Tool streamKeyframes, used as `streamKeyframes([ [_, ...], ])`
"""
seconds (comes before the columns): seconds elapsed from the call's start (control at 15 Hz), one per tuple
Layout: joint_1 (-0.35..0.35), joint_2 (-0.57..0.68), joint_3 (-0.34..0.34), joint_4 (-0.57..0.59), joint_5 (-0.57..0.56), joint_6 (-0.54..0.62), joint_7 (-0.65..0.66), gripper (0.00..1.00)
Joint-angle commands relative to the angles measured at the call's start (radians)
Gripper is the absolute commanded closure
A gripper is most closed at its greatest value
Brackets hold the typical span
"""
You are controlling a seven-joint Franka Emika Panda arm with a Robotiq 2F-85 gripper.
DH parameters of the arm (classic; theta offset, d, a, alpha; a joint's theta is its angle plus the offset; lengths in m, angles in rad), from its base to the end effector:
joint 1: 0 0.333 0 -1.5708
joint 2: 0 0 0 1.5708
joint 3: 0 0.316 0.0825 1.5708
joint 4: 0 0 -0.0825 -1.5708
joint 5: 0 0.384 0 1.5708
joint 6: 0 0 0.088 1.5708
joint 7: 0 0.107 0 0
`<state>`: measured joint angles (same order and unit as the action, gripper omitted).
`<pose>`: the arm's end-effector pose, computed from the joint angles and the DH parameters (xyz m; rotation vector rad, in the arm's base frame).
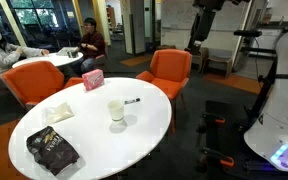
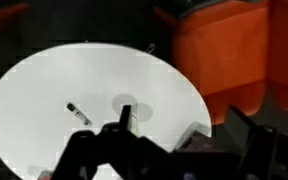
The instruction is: Move the white cup
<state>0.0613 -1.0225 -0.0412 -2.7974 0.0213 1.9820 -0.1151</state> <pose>0.2742 0.0069 0.4843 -3.0693 -0.2226 -0.3221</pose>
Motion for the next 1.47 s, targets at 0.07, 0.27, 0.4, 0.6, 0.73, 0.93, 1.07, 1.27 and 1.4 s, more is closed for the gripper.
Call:
streamKeyframes([
  [0.07,-0.003,0.002,0.003,0.003,0.002,-0.003,-0.002,0.0],
  [0.27,-0.003,0.002,0.003,0.003,0.002,-0.003,-0.002,0.0],
  [0.4,-0.003,0.002,0.003,0.003,0.002,-0.003,-0.002,0.0],
  [0.6,-0.003,0.002,0.003,0.003,0.002,-0.003,-0.002,0.0],
  [0.73,-0.007,0.024,0.0,0.01,0.003,0.021,0.001,0.0],
  [0.93,-0.033,0.161,-0.012,0.075,-0.002,0.127,0.02,0.0],
  [1.07,-0.056,0.291,-0.024,0.136,-0.008,0.206,0.026,0.0],
  [1.27,-0.095,0.493,-0.05,0.241,0.004,0.267,0.04,0.0],
  [1.4,-0.113,0.65,-0.067,0.338,0.022,0.286,0.061,0.0],
])
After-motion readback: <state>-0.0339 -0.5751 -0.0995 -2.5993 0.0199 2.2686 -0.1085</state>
